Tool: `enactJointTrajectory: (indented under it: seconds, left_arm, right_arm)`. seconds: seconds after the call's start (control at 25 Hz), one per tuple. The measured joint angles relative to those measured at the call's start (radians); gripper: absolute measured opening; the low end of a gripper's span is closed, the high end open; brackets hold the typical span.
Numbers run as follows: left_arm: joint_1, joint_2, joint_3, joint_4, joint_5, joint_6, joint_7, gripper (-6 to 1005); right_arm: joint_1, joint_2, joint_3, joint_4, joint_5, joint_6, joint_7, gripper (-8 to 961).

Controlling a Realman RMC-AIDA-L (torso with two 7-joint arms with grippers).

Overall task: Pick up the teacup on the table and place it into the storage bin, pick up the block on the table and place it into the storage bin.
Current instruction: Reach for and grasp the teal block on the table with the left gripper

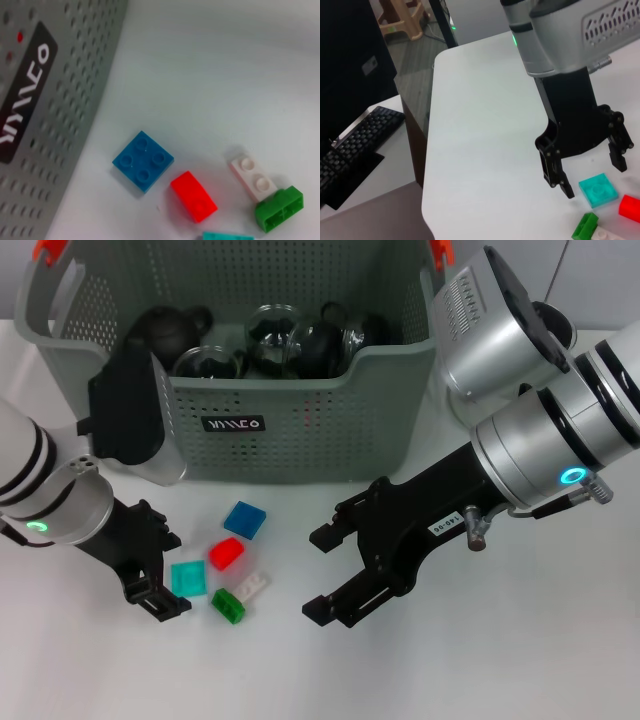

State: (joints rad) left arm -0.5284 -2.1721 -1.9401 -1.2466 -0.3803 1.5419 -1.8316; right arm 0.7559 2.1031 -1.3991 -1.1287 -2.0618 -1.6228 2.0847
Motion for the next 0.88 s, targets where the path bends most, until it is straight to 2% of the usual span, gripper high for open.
enactJointTrajectory:
  seconds: [0.44, 0.88]
  left_arm:
    - [0.003, 0.0, 0.074, 0.009, 0.016, -0.051, -0.022, 826]
    - [0.001, 0.002, 0.093, 0.017, 0.025, -0.057, -0.037, 825]
  right_arm:
    - [-0.004, -0.001, 0.003, 0.0, 0.006, 0.002, -0.01, 887]
    - [-0.006, -0.001, 0.005, 0.0, 0.008, 0.017, -0.022, 887]
